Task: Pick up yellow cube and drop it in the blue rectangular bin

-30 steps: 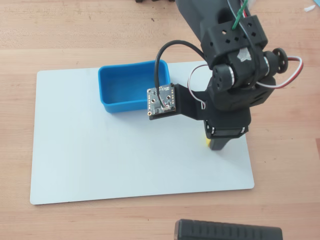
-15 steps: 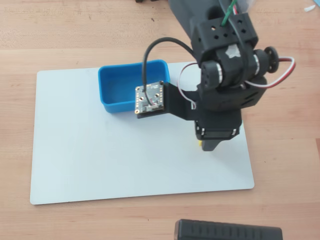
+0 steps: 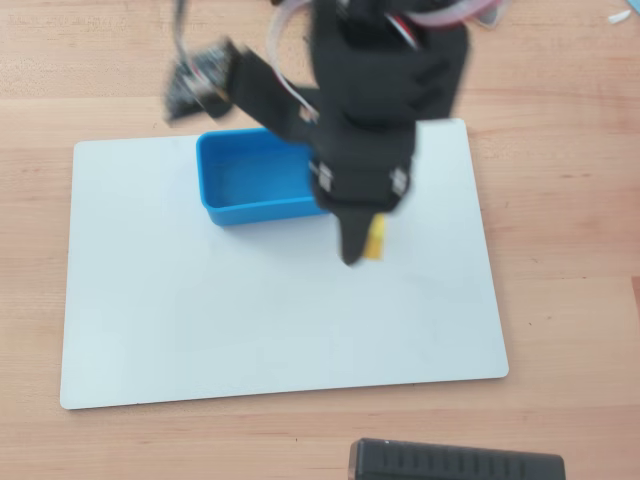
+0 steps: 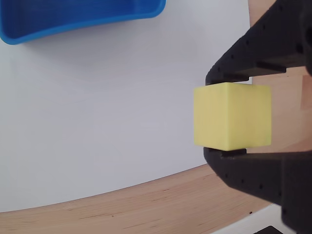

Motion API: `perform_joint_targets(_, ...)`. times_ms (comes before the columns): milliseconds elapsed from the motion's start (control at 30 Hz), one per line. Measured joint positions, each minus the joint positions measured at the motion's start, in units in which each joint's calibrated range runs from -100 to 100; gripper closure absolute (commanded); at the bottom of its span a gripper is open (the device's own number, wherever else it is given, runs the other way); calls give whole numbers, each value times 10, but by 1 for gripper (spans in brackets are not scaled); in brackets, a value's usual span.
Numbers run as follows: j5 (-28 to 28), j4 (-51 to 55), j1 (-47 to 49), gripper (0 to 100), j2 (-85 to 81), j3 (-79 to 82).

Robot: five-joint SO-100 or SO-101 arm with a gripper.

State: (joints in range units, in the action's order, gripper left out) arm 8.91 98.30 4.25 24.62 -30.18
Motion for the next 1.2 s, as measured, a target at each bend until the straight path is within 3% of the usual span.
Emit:
perform_joint_targets(433,-29,-143,-59,96,-362,482)
perform_joint_targets(633,-51,-203,-108,95,-445,636)
perform_joint_targets(867,-58,-230,-117,78,-491,703)
perform_joint_targets(1100,-58,-230,-117,79,-527,705)
perform_joint_targets(1200,-58,-230,-110,86,-546,709)
